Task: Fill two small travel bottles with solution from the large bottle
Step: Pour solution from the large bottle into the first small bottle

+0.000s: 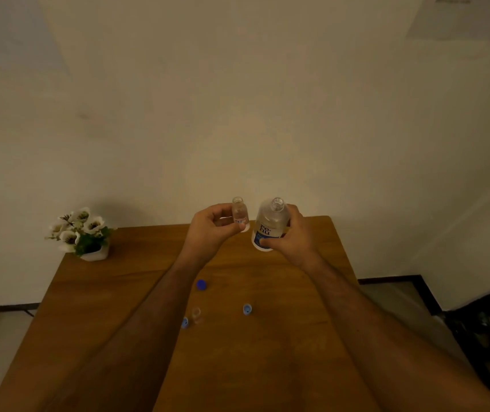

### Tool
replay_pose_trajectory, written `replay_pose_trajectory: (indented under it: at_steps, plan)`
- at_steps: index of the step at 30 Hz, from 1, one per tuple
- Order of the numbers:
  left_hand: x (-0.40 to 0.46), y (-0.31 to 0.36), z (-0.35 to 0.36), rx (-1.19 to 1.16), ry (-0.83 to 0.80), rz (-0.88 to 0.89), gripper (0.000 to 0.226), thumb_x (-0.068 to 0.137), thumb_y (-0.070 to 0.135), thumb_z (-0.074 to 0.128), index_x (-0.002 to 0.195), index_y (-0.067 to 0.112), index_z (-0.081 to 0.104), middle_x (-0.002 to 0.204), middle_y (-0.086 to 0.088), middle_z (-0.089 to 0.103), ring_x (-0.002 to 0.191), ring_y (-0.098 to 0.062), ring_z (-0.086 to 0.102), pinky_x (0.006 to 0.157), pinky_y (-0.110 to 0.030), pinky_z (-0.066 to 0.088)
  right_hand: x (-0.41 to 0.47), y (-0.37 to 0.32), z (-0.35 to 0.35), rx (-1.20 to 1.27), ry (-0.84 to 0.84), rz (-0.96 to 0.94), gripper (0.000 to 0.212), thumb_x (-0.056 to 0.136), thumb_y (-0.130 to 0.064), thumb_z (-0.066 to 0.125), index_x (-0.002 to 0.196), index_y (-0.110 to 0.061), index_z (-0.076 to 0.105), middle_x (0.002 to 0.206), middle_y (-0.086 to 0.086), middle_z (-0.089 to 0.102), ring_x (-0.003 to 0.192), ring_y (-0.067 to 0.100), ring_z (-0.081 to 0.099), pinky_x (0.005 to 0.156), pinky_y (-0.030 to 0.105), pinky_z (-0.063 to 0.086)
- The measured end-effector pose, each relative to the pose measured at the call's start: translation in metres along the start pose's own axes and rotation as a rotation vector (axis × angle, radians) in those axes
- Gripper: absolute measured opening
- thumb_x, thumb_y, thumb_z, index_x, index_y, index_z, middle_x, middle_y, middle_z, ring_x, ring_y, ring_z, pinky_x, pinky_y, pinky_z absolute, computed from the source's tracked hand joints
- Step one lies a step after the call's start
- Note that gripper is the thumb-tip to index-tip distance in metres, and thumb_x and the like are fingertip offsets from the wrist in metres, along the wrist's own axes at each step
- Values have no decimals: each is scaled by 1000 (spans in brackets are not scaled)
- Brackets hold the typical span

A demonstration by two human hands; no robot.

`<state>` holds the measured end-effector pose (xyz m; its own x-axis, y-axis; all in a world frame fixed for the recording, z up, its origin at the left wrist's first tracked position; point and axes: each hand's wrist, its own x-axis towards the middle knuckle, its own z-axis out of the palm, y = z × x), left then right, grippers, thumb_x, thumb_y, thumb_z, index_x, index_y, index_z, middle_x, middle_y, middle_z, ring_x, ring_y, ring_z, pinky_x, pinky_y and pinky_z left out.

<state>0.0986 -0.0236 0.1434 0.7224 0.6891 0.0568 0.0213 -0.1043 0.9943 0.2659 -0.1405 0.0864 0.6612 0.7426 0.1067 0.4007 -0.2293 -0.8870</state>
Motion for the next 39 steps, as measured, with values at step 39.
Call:
replay_pose_trajectory:
  at_steps: [39]
  plan:
    - [-40, -162, 14, -22, -9, -188, 37, 77, 2, 76, 112, 12, 67, 108, -2, 73, 99, -13, 70, 82, -25, 57, -39, 129, 100, -113, -23, 200, 89, 59, -19, 92, 135, -23, 44, 126, -6, 59, 111, 10, 55, 85, 24, 47]
